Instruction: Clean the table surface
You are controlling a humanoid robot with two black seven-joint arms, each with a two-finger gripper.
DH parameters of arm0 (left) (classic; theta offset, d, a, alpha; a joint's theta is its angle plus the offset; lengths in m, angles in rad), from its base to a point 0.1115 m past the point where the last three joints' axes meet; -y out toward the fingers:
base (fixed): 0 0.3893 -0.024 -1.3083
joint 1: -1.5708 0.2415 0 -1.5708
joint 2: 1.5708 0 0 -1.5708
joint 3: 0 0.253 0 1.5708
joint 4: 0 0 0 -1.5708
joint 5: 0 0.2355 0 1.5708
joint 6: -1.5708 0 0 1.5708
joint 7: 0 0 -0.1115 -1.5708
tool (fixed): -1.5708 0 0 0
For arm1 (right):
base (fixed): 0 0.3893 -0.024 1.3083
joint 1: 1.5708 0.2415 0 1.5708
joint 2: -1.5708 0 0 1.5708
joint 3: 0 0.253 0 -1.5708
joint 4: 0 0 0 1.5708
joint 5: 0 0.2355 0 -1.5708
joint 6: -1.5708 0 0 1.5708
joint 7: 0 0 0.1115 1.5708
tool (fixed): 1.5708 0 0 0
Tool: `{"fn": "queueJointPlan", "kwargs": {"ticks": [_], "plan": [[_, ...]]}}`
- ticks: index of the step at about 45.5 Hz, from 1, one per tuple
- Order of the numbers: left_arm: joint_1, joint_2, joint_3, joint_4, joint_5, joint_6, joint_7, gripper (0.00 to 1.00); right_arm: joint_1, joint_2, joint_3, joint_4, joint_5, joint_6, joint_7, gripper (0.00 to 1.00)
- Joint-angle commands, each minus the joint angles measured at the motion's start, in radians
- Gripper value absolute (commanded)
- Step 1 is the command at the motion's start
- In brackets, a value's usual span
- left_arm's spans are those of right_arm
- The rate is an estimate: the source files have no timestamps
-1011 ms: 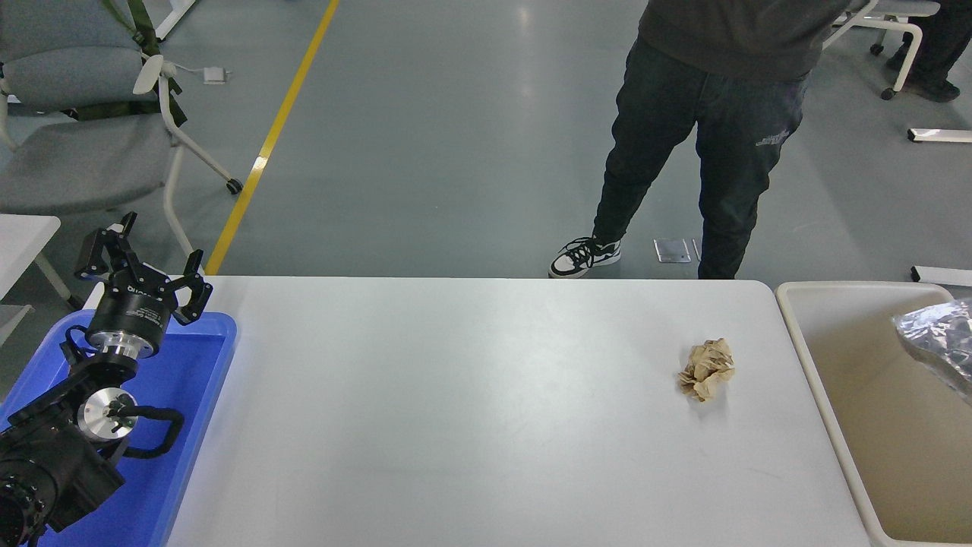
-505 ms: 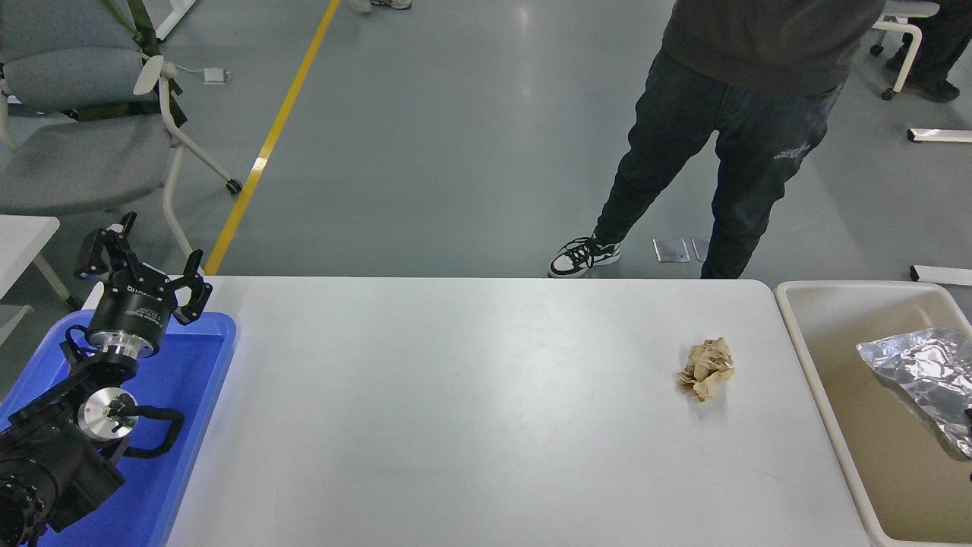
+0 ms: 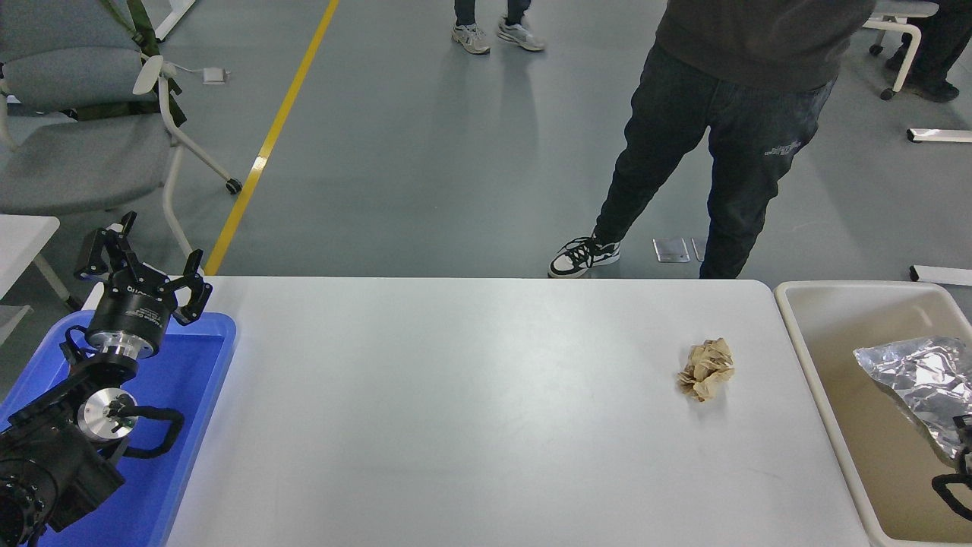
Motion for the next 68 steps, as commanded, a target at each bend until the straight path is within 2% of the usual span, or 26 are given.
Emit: {"fn": "queueJointPlan", "kwargs": {"ticks": [1,40,44,52,57,58,62,68], "plan": [[0.0,0.0,0.0,0.0,0.0,0.0,0.0,1.0,0.001,0.002,-0.016,0.001,-0.002,-0.015,0.002,0.96],[0.0,0.0,0.0,0.0,0.0,0.0,0.0,1.0,0.056,-0.036,0.015,-0.013,0.001,-0.029,0.003,0.98],[0.0,0.0,0.0,0.0,0.0,0.0,0.0,1.0,0.058,-0.071,0.122,0.031,0.001,-0.028,0.003,0.98],[0.0,0.0,0.0,0.0,0.0,0.0,0.0,1.0,0.058,-0.109,0.479,0.13,0.0,-0.023,0.003,0.98],[0.0,0.0,0.0,0.0,0.0,0.0,0.0,1.0,0.059,-0.12,0.561,0.136,0.013,0.061,-0.001,0.98],[0.0,0.0,0.0,0.0,0.0,0.0,0.0,1.0,0.061,-0.128,0.579,0.134,0.058,0.118,-0.001,0.98],[0.0,0.0,0.0,0.0,0.0,0.0,0.0,1.0,0.064,-0.139,0.604,0.139,0.196,0.222,0.0,0.99],[0.0,0.0,0.0,0.0,0.0,0.0,0.0,1.0,0.069,-0.169,0.618,0.142,0.299,0.398,0.003,0.99]]}}
